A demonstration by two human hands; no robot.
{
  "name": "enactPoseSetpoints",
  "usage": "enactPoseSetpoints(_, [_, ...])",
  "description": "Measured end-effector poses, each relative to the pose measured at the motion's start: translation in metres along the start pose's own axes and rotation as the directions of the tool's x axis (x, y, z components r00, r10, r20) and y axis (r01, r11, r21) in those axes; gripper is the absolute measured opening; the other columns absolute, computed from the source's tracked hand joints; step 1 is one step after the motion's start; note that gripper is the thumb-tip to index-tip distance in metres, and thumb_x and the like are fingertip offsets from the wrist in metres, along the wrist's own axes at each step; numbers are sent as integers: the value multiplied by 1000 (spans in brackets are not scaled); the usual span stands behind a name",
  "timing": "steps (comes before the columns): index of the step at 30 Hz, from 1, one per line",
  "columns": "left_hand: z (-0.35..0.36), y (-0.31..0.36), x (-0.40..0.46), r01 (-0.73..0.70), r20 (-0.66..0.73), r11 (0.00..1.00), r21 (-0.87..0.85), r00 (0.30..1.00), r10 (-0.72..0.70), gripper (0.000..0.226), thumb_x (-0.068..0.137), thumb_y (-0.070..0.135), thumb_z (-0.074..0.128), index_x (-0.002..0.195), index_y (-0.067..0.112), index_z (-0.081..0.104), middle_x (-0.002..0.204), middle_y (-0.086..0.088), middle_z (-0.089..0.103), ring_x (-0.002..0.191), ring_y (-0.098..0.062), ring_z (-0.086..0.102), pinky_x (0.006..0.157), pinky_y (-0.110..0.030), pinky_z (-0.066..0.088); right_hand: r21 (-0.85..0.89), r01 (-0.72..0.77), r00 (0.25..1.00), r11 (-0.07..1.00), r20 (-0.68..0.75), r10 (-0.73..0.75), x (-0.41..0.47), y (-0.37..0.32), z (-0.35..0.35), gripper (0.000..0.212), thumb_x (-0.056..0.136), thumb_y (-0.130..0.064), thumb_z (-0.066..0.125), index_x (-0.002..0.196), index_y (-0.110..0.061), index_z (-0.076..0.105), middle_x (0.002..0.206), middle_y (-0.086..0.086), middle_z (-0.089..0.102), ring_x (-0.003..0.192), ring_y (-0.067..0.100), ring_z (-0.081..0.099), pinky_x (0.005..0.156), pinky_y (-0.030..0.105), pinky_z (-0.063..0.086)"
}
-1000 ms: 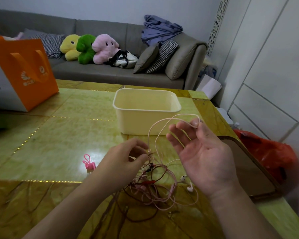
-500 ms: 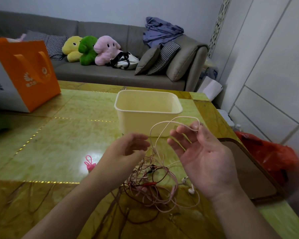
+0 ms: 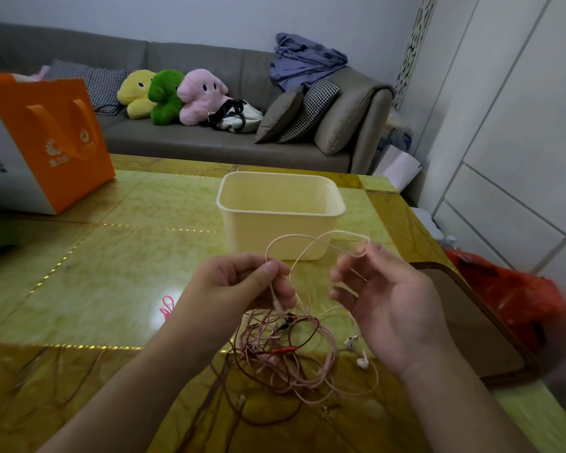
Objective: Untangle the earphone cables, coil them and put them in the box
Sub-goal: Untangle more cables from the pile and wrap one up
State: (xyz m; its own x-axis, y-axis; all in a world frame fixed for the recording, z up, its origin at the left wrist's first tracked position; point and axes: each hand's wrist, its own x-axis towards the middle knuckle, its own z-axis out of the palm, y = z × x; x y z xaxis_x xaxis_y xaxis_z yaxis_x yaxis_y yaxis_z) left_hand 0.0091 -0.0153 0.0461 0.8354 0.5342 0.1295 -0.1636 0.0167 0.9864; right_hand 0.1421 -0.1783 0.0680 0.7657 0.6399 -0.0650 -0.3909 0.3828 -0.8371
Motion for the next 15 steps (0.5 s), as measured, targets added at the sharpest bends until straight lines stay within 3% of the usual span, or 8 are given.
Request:
enactPoseSetpoints(2, [-1, 3, -1, 28, 1, 996, -79, 1000, -28, 22, 96, 14, 61, 99, -3, 76, 80, -21, 73, 69, -34, 72, 67, -36, 61, -345, -45, 984, 938, -178, -18, 3, 4, -6, 24, 107, -16, 53, 86, -8, 60, 69, 10, 64, 61, 25, 60, 54, 38, 51])
enactPoseSetpoints(5, [1, 5, -2, 48, 14, 993, -112, 999, -46, 25, 91, 17, 64, 100, -2, 77, 79, -21, 71, 66, -32, 69, 64, -36, 60, -816, -72, 951, 573, -229, -206, 3, 13, -11, 21, 104, -30, 64, 91, -13, 61, 75, 3, 66, 62, 19, 59, 60, 42, 52])
enactPoseSetpoints(7, [1, 4, -3, 58, 25, 993, -100, 998, -56, 24, 90, 16, 66, 100, -2, 78, 79, -22, 70, 65, -30, 67, 63, -35, 60, -925, 58, 905, 374, -109, -411, -3, 16, -5, 17, 98, -23, 70, 109, -22, 56, 95, -2, 60, 81, 15, 59, 69, 35, 52])
enactPoseSetpoints(8, [2, 4, -4, 65, 35, 995, -77, 997, -63, 22, 90, 15, 67, 99, -1, 78, 79, -22, 71, 64, -29, 67, 62, -35, 60, -938, 184, 869, 292, 16, -494, -6, 17, -2, 31, 95, -13, 70, 120, -23, 54, 105, -4, 56, 94, 11, 57, 78, 28, 50])
enactPoseSetpoints(10, [4, 5, -5, 76, 69, 997, -19, 995, -75, 16, 95, 10, 67, 99, 1, 80, 79, -21, 73, 62, -28, 67, 60, -32, 59, -880, 437, 828, 186, 313, -466, -10, 16, 1, 60, 90, 1, 68, 141, -25, 53, 129, -11, 52, 125, 4, 51, 103, 18, 42])
enactPoseSetpoints(12, [5, 5, -6, 92, 112, 996, 0, 989, -91, 15, 96, 6, 66, 98, 1, 80, 78, -20, 73, 60, -27, 69, 57, -28, 56, -801, 559, 820, 214, 496, -286, -12, 19, 5, 60, 95, 1, 65, 146, -30, 56, 136, -18, 58, 136, 7, 52, 111, 23, 43])
enactPoseSetpoints(13, [5, 5, -7, 101, 129, 995, -7, 987, -99, 14, 95, 7, 67, 98, 0, 80, 78, -20, 73, 60, -27, 69, 57, -28, 56, -785, 562, 827, 262, 520, -213, -12, 23, 5, 49, 100, -2, 62, 140, -31, 62, 126, -17, 66, 126, 7, 61, 104, 28, 50])
enactPoseSetpoints(15, [5, 7, -8, 119, 146, 992, -35, 983, -113, 16, 93, 10, 68, 98, 0, 79, 77, -19, 72, 61, -26, 70, 57, -28, 58, -755, 462, 878, 466, 465, -117, -10, 30, 4, 31, 106, -5, 57, 119, -29, 72, 91, -9, 73, 84, 9, 70, 74, 42, 57])
